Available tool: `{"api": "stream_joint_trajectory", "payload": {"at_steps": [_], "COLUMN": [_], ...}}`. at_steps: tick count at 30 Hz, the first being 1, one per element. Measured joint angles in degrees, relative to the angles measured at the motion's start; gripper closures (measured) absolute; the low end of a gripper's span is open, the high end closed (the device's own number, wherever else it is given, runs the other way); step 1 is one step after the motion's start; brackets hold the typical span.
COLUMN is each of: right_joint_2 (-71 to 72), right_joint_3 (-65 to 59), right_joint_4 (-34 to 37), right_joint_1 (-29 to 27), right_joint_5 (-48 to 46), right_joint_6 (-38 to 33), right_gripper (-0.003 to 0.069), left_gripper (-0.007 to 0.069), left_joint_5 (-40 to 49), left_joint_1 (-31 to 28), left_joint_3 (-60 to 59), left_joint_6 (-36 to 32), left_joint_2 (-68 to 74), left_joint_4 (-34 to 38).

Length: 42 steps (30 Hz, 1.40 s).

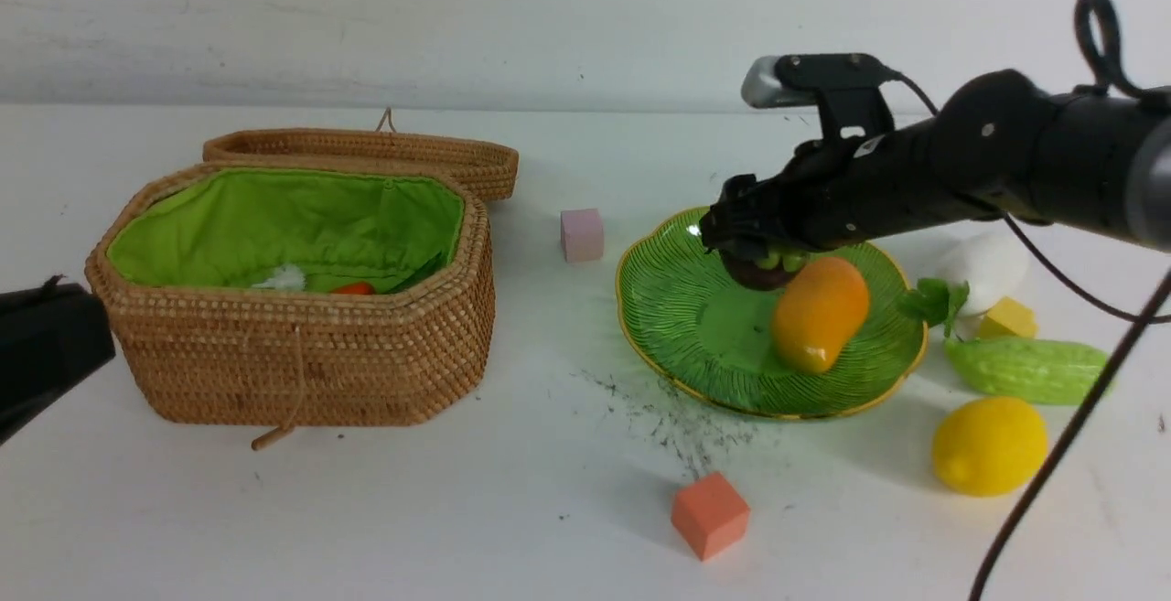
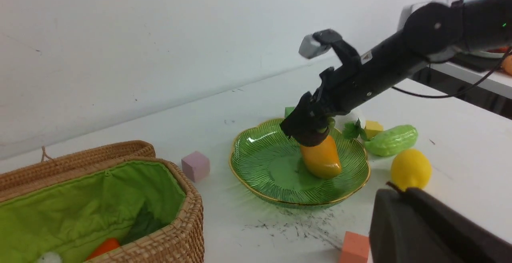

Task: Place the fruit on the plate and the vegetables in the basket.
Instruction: Use the right arm to grab a mangosteen and put it into the right plate, then use the right arm to grab a lemon and put it into the right plate

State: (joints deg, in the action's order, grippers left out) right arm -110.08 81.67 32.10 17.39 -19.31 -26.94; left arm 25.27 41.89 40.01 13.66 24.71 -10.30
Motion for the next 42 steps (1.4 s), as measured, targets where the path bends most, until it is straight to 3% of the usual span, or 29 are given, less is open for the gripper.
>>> {"api": "stream_joint_trajectory", "payload": {"at_steps": [3,9,14,19,25,28,30,34,36,40,42], "right_joint_2": [-2.6,-3.3,1.6,11.6,19.5,21.8,23.5,26.7,27.4,26.2,24.6], "right_joint_3": [1.3,1.8,1.9,1.9,1.7,-2.5,-6.7,-15.4,-20.1,-23.4,-23.5], "right_joint_4": [0.2,0.2,0.2,-2.0,-15.9,-23.8,-28.8,-33.4,-33.3,-29.4,-26.9], "right_joint_1": [0.0,0.0,0.0,-0.2,-0.2,-0.3,-1.0,-4.6,-7.9,-12.8,-14.2], "right_joint_5": [0.9,0.5,-3.5,-19.8,-43.3,-48.0,-47.7,-42.3,-36.4,-28.9,-26.0], "right_joint_6": [-0.7,-0.7,-0.7,4.0,18.2,26.9,32.8,43.7,49.3,53.2,53.7], "right_gripper": [0.0109,-0.0017,0.0011,0.0153,0.0473,0.0596,0.0622,0.0608,0.0557,0.0376,0.0241], "left_gripper": [0.0638,0.0637,0.0637,0.0636,0.0634,0.0633,0.0632,0.0632,0.0632,0.0632,0.0632], "left_joint_5": [0.0,0.1,0.2,0.9,2.8,2.8,3.0,3.7,4.4,4.8,4.9], "left_joint_1": [0.0,0.0,0.0,0.0,0.0,0.0,0.0,0.0,0.0,0.0,0.0], "left_joint_3": [0.0,0.0,0.0,0.0,0.0,0.0,0.0,0.0,0.0,-0.1,-0.1], "left_joint_6": [0.5,0.7,0.8,0.9,0.9,0.9,0.9,0.9,0.9,0.9,0.9], "left_joint_2": [0.0,0.0,0.0,0.0,0.0,0.0,0.0,0.0,0.0,0.0,0.0], "left_joint_4": [-0.2,-0.2,0.3,2.3,4.1,4.4,4.5,4.5,4.5,4.6,4.6]}}
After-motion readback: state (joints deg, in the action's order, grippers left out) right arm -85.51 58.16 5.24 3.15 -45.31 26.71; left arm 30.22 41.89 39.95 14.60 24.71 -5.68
